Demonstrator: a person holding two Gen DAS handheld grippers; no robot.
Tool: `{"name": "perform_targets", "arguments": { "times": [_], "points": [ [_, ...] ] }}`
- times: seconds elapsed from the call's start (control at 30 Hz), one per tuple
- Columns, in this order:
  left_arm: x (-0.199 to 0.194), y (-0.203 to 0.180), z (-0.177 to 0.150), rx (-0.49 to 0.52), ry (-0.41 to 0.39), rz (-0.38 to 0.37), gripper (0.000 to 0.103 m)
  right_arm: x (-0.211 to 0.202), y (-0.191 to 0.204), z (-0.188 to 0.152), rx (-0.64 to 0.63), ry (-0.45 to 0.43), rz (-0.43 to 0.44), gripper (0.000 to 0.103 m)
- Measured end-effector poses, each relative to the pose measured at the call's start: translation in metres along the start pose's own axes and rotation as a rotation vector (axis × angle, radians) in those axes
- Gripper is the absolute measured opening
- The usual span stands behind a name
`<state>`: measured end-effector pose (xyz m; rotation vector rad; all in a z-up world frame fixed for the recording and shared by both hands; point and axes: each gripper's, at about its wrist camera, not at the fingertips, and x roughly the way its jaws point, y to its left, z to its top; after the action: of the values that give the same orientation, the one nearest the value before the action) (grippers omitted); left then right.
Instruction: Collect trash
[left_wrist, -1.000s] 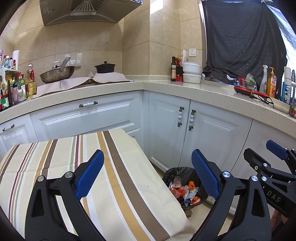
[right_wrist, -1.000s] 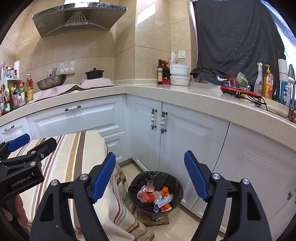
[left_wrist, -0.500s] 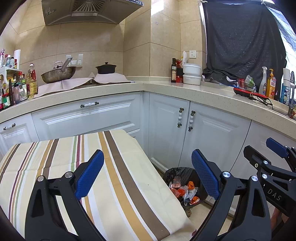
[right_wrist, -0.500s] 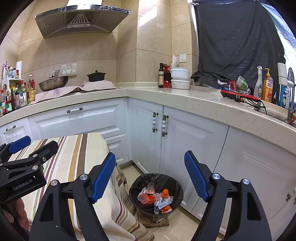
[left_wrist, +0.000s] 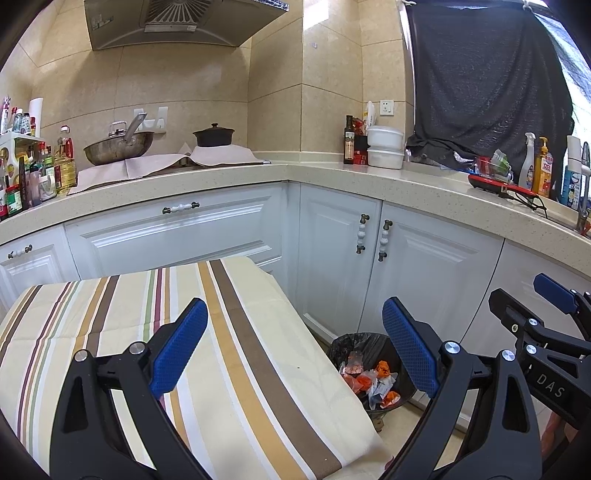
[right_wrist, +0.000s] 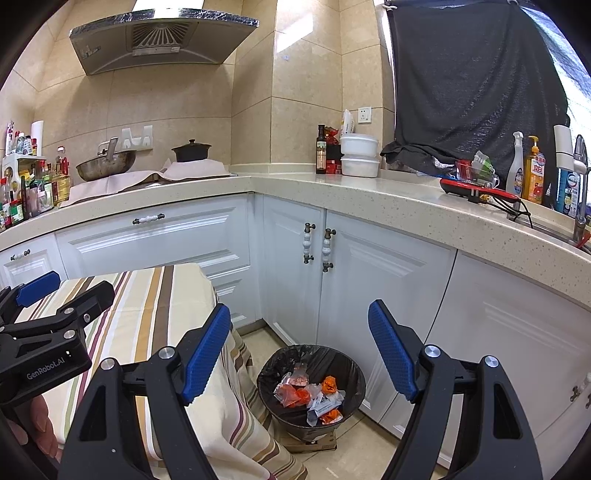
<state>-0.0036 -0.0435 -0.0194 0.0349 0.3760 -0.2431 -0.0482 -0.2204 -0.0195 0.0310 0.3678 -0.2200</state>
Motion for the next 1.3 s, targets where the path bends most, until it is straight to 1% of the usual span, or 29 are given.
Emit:
{"name": "perform_targets", "arguments": {
  "times": [0.77, 0.83, 0.9, 1.07, 1.17, 1.3],
  "points": [
    [0.001, 0.002, 0.0, -0.002, -0.001, 0.001, 0.093, 0.0, -0.001, 0.0, -0.001, 0.001, -0.001, 0.075],
    [0.0, 0.003, 0.0, -0.011, -0.002, 0.003, 0.095, 0.0, -0.001, 0.0, -0.003, 0.002, -0.001, 0.075],
    [0.0, 0.003, -0.001, -0.017, -0.003, 0.006, 0.098, 0.001, -0.002, 0.0, -0.004, 0.005, 0.001, 0.076],
    [0.001, 0.005, -0.001, -0.017, 0.0, 0.005, 0.098, 0.006, 0.0, -0.003, -0.01, 0.013, 0.004, 0.076],
    [0.004, 0.005, -0.003, -0.012, 0.018, 0.031, 0.098, 0.009, 0.003, -0.004, -0.016, 0.019, 0.009, 0.076],
    [0.004, 0.008, -0.003, -0.005, 0.0, 0.05, 0.099, 0.013, 0.008, -0.006, -0.025, 0.028, 0.017, 0.076]
  ]
}}
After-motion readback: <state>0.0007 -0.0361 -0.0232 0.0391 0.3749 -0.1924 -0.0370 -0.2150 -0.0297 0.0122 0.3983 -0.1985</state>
